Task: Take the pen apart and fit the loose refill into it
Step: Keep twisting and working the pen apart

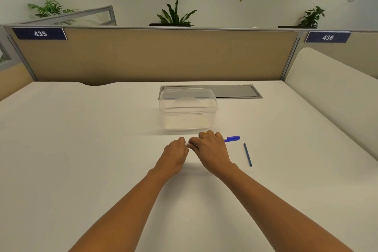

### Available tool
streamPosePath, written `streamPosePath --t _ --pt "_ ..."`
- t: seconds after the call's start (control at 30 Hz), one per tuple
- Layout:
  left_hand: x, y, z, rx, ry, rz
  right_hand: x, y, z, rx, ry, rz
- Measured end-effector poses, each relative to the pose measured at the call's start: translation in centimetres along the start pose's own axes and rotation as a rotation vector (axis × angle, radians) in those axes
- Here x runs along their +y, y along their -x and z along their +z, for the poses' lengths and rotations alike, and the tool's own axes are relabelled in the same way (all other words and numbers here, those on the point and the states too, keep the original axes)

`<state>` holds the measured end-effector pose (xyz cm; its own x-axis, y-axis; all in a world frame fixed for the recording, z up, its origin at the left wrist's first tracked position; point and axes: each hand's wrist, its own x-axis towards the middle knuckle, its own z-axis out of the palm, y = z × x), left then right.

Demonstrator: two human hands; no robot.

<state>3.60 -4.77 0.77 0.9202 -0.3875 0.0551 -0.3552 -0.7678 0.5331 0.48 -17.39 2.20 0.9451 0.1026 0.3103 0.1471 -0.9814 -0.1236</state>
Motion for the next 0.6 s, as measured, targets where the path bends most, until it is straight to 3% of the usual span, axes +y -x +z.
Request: streamPosePath --t 0.6 --pt "0.07 -0.34 0.87 0.074 -0.049 -0.048 -0.43 0.02 0.07 0.017 0.008 0.03"
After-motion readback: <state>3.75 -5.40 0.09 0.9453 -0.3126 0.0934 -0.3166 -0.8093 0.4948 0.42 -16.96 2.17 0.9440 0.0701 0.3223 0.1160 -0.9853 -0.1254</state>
